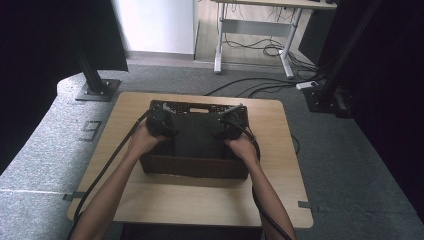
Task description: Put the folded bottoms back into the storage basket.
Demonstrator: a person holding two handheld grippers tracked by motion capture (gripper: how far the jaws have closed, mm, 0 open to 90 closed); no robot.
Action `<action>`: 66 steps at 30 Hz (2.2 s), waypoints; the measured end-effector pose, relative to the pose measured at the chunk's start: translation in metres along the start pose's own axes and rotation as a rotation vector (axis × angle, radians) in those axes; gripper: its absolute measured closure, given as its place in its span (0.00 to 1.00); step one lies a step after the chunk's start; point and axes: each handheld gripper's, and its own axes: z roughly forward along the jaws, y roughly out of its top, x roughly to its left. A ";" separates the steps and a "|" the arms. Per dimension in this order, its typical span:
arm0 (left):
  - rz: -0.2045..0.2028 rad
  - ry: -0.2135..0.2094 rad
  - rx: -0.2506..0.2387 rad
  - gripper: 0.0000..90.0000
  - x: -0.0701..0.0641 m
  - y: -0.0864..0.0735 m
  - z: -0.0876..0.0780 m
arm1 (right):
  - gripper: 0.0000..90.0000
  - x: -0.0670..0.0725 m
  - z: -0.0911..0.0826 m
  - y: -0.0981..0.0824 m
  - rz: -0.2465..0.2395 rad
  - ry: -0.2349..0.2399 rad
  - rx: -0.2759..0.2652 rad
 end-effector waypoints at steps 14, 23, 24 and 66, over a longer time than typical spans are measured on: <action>-0.045 0.006 -0.082 0.29 0.012 -0.010 -0.028 | 0.20 -0.018 -0.038 -0.006 0.033 -0.007 -0.113; -0.061 0.042 -0.110 0.30 0.017 -0.028 -0.048 | 0.26 -0.022 -0.061 -0.018 0.039 -0.043 -0.131; -0.064 0.049 -0.114 0.30 0.017 -0.031 -0.051 | 0.27 -0.022 -0.062 -0.020 0.037 -0.046 -0.131; -0.033 -0.049 -0.225 0.00 -0.018 -0.171 -0.073 | 0.00 -0.001 -0.106 -0.159 0.022 0.016 -0.234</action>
